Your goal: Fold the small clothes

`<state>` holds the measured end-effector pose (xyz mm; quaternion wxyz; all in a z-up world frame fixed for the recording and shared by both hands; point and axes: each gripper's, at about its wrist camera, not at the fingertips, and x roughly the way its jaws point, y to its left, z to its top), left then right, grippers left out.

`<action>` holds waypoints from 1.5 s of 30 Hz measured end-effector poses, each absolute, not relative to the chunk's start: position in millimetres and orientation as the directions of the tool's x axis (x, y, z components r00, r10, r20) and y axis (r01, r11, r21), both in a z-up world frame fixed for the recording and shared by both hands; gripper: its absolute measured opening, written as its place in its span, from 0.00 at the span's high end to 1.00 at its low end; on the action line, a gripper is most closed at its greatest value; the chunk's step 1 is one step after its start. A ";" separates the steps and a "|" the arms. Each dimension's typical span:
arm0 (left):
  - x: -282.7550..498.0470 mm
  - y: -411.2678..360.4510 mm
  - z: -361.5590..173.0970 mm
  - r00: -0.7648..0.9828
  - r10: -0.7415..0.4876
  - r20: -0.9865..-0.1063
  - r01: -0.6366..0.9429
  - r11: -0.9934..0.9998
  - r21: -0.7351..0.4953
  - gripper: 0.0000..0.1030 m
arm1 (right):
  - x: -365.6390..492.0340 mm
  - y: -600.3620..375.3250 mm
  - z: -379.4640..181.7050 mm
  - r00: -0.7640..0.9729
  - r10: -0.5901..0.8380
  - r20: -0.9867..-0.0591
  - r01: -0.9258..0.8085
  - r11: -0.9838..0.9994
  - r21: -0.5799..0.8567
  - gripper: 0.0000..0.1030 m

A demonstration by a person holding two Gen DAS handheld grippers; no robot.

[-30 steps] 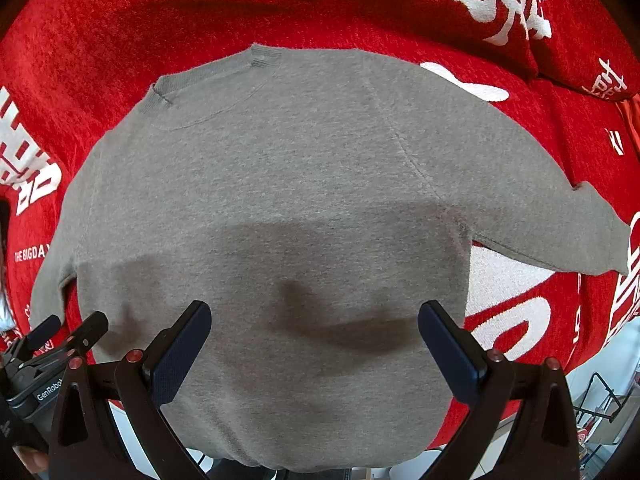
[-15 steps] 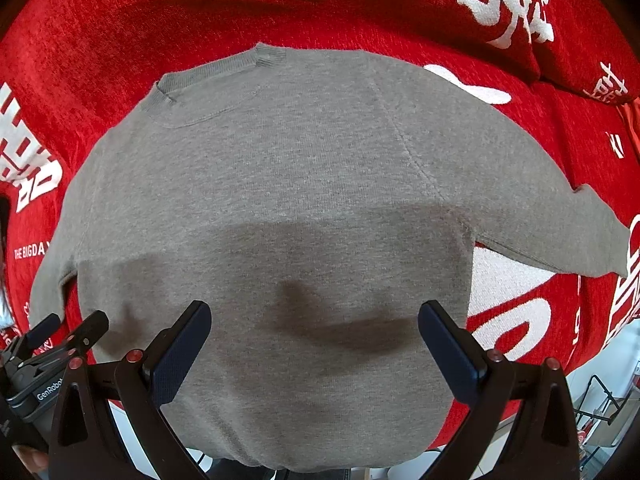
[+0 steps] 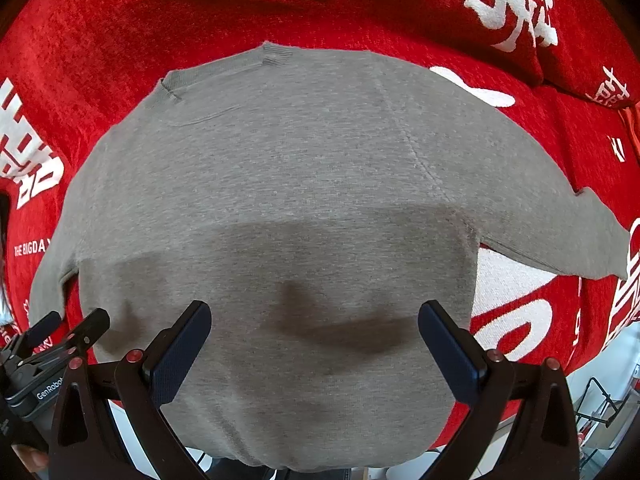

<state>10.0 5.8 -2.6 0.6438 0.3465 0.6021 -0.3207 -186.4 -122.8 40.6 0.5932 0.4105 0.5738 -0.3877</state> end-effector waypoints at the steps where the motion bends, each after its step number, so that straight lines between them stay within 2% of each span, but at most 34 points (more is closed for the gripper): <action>1: 10.2 5.7 -2.8 0.069 0.004 -0.998 0.831 0.553 0.060 0.00 | -186.0 -122.5 40.6 0.039 0.011 -0.999 0.931 0.363 0.040 0.00; 21: 21.1 14.2 -1.9 0.076 -0.074 -0.994 0.807 0.590 0.018 0.00 | -158.4 -106.4 42.9 0.035 -0.016 -0.999 0.910 0.413 0.025 0.00; 26: 38.3 30.1 1.7 -0.002 -0.147 -0.989 0.769 0.632 -0.095 0.00 | -136.4 -96.8 41.0 0.035 -0.012 -0.999 0.889 0.458 0.026 0.00; 36: 137.0 130.5 -5.7 0.058 -0.244 -0.968 0.560 0.811 -0.170 0.00 | -76.2 -60.9 32.3 0.052 0.022 -0.998 0.809 0.585 0.055 0.00; 39: 168.6 171.7 -20.9 0.060 -0.298 -0.953 0.447 0.861 -0.241 0.00 | -60.4 -46.4 26.7 0.055 0.043 -0.998 0.780 0.622 0.069 0.00; 45: 199.8 191.6 -75.0 -0.065 -0.449 -0.891 0.231 0.862 -0.451 0.00 | -37.9 -20.2 16.5 0.053 0.079 -0.995 0.738 0.669 0.092 0.00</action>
